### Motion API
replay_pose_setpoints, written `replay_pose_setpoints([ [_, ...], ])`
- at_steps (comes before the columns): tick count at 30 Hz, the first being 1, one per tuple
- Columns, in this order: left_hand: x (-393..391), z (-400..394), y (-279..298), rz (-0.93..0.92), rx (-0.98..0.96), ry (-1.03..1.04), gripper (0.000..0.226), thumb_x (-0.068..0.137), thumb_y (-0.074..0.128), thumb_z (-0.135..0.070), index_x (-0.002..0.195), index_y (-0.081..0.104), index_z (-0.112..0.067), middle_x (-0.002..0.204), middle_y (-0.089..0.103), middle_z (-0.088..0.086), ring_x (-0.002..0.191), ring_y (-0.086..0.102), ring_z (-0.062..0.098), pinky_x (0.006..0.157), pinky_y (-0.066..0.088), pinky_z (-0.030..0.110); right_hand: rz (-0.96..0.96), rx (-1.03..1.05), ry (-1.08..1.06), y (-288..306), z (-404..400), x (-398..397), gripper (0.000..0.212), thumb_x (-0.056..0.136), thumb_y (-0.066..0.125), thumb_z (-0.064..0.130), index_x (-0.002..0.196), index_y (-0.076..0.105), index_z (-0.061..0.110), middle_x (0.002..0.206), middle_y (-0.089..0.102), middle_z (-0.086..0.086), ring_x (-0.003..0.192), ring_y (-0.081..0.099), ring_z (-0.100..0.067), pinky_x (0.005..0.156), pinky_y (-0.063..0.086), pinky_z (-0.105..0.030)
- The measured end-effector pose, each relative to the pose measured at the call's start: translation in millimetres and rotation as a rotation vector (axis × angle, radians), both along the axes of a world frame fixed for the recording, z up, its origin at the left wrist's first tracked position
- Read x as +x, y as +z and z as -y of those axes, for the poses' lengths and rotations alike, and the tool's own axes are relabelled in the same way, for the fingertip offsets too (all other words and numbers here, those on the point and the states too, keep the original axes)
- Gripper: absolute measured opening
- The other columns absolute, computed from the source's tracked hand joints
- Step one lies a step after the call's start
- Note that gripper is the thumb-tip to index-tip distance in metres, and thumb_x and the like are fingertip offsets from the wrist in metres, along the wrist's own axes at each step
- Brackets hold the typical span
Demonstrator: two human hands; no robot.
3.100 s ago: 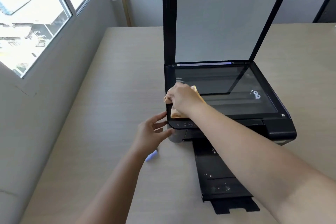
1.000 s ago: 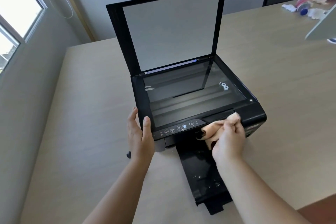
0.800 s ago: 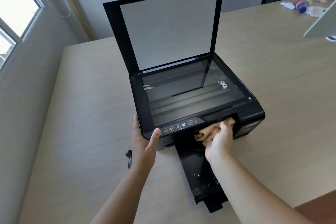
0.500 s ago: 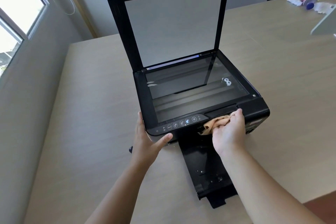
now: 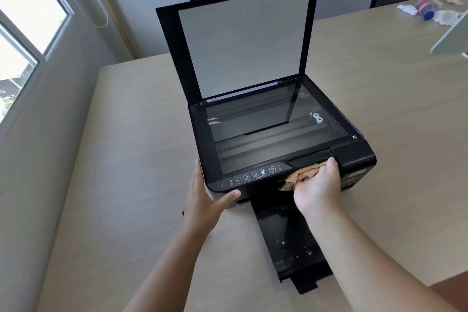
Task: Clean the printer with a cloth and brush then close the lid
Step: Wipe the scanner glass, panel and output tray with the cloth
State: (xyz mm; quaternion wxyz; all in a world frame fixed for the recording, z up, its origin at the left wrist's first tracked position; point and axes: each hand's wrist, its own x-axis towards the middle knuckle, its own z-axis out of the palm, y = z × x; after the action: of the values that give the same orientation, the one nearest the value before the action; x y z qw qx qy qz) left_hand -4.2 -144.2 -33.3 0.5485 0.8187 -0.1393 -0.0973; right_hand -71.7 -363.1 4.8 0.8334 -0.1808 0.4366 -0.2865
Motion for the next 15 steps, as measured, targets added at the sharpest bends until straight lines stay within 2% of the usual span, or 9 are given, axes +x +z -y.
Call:
replay_pose_setpoints([
  [1,0,0,0,0.001,-0.002,-0.001,0.112,0.061,0.081,-0.053,0.148,0.010,-0.052,0.157,0.020,-0.025,0.144,0.017,-0.004,0.119,0.025,0.043,-0.022,0.029,-0.029,-4,-4,2,0.029,0.097,0.041,0.045,0.088,0.057,0.022,0.092,0.063,-0.009,0.071,0.055,-0.018,0.081,0.050,-0.032],
  [2,1,0,1,0.002,0.002,-0.001,0.112,0.060,0.080,-0.055,0.147,0.010,-0.052,0.157,0.019,-0.025,0.145,0.017,-0.004,0.119,0.025,0.043,-0.036,0.068,-0.039,-8,-6,4,0.030,0.096,0.043,0.046,0.080,0.052,0.022,0.083,0.061,-0.005,0.066,0.053,-0.018,0.081,0.051,-0.033],
  [3,0,0,2,-0.001,0.005,-0.002,0.112,0.060,0.079,-0.057,0.146,0.009,-0.055,0.158,0.018,-0.024,0.145,0.016,-0.004,0.119,0.025,0.043,-0.049,0.111,-0.037,-11,-6,4,0.032,0.096,0.044,0.046,0.076,0.050,0.022,0.072,0.056,-0.001,0.060,0.052,-0.018,0.074,0.050,-0.030],
  [6,2,-2,0,0.014,0.001,-0.028,0.108,0.059,0.076,-0.064,0.141,0.006,-0.062,0.159,0.018,-0.019,0.146,0.017,0.001,0.119,0.025,0.045,-0.091,0.183,-0.019,-14,-17,11,0.033,0.093,0.044,0.051,0.074,0.045,0.024,0.062,0.051,0.000,0.050,0.049,-0.020,0.055,0.042,-0.023],
  [8,7,-6,-5,0.044,-0.009,-0.053,0.110,0.060,0.074,-0.070,0.148,0.009,-0.052,0.160,0.020,-0.015,0.147,0.020,0.006,0.118,0.026,0.047,-0.159,0.169,0.086,-27,-37,16,0.041,0.084,0.045,0.062,0.076,0.041,0.022,0.055,0.048,-0.010,0.044,0.047,-0.025,0.054,0.044,-0.028],
  [10,9,-7,-7,0.068,0.009,-0.070,0.113,0.064,0.064,-0.078,0.154,0.012,-0.034,0.161,0.019,-0.011,0.147,0.019,0.008,0.119,0.025,0.045,-0.129,0.222,0.193,-32,-62,17,0.052,0.075,0.047,0.070,0.091,0.046,0.021,0.066,0.054,-0.016,0.048,0.055,-0.029,0.056,0.050,-0.039],
  [12,7,-7,-3,0.057,-0.006,-0.077,0.108,0.072,0.041,-0.086,0.155,0.011,-0.022,0.162,0.015,-0.007,0.148,0.013,0.003,0.121,0.018,0.034,0.020,0.373,0.291,-14,-89,16,0.064,0.083,0.041,0.070,0.102,0.056,0.011,0.076,0.065,-0.017,0.057,0.065,-0.029,0.055,0.054,-0.038],
  [14,5,-6,1,0.036,-0.053,-0.076,0.102,0.077,0.026,-0.086,0.154,0.013,-0.020,0.162,0.013,-0.008,0.146,0.008,-0.005,0.119,0.011,0.018,0.158,0.449,0.349,2,-108,12,0.073,0.092,0.032,0.065,0.112,0.061,0.001,0.078,0.070,-0.021,0.057,0.069,-0.031,0.050,0.056,-0.034],
  [15,4,-6,2,0.025,-0.076,-0.070,0.100,0.078,0.023,-0.085,0.154,0.014,-0.020,0.162,0.014,-0.008,0.145,0.008,-0.006,0.119,0.010,0.017,0.195,0.465,0.352,6,-113,10,0.075,0.094,0.032,0.063,0.119,0.058,-0.003,0.083,0.070,-0.023,0.061,0.071,-0.033,0.053,0.057,-0.036],
])
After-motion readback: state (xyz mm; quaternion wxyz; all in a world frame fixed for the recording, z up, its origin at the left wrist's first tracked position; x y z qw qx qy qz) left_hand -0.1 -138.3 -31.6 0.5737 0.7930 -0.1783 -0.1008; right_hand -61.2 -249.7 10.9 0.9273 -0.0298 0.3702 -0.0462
